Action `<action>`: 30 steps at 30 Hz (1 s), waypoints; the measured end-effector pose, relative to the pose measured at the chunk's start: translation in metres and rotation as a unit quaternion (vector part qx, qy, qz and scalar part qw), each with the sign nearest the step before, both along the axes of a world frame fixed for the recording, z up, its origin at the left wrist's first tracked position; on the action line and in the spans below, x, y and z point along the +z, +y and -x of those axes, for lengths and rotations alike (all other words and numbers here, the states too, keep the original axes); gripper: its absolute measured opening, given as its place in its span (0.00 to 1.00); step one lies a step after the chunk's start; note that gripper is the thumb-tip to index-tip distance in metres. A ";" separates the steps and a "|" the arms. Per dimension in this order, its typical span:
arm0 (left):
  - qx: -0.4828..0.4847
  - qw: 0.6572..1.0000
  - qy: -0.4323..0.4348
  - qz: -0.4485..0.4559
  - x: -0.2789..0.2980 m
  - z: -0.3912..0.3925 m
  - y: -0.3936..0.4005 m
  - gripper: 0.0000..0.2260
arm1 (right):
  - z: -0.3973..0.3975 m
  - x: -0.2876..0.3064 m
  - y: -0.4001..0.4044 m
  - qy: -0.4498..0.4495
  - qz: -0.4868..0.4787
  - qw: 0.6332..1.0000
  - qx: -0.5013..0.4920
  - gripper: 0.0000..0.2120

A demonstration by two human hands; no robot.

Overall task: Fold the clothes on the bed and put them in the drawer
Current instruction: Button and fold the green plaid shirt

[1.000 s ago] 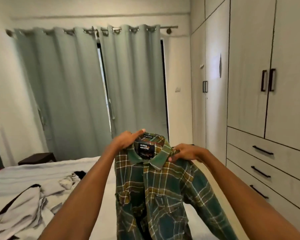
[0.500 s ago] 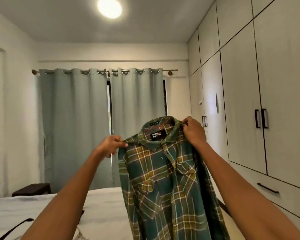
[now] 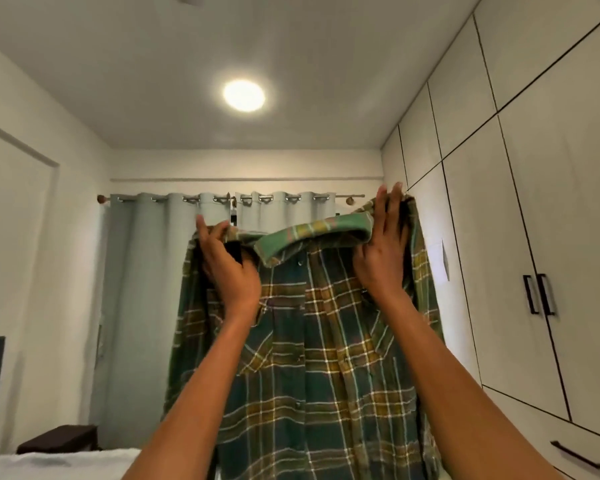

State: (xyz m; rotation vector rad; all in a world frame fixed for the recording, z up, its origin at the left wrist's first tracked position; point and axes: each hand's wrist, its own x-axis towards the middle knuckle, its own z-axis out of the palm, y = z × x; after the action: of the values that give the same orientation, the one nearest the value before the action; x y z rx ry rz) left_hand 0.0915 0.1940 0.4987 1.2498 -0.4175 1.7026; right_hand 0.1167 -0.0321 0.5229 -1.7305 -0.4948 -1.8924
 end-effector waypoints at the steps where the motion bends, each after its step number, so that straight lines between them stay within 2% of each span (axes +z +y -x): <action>1: 0.038 0.999 -0.018 -0.021 0.000 0.002 0.000 0.37 | 0.008 0.002 0.001 -0.012 0.004 1.000 -0.001 0.42; 3: 0.094 0.994 -0.034 -0.034 -0.001 0.005 -0.002 0.34 | 0.021 0.004 0.001 -0.032 0.000 0.999 -0.010 0.41; 6: 0.133 0.991 -0.008 -0.020 -0.002 0.013 -0.007 0.30 | 0.036 0.007 -0.003 -0.045 -0.041 0.997 -0.051 0.40; 11: 0.205 0.977 0.063 -0.009 -0.017 0.009 -0.011 0.32 | 0.027 -0.017 -0.008 -0.060 -0.061 0.994 -0.063 0.39; 13: 0.218 0.971 0.096 -0.020 -0.035 -0.005 -0.014 0.34 | 0.008 -0.039 -0.010 -0.031 -0.054 0.996 -0.065 0.38; 16: 0.208 0.963 0.164 -0.044 -0.078 -0.036 -0.015 0.34 | -0.030 -0.087 -0.008 0.059 -0.050 0.996 -0.051 0.38; 21: 0.208 0.929 0.298 -0.072 -0.205 -0.098 -0.011 0.35 | -0.105 -0.219 -0.001 0.217 -0.030 0.975 -0.047 0.38; 27: 0.125 0.876 0.454 -0.104 -0.395 -0.166 -0.001 0.41 | -0.168 -0.415 0.011 0.413 -0.026 0.910 -0.033 0.38; 30: 0.093 0.850 0.507 -0.114 -0.459 -0.203 0.007 0.45 | -0.206 -0.489 0.011 0.478 -0.024 0.878 -0.028 0.38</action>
State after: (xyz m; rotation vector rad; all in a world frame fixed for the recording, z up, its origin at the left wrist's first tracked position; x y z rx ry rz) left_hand 0.2942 0.2007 0.0398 2.2014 0.1623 0.9174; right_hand 0.3225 -0.0209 0.0344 -2.3589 -0.0027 -0.8433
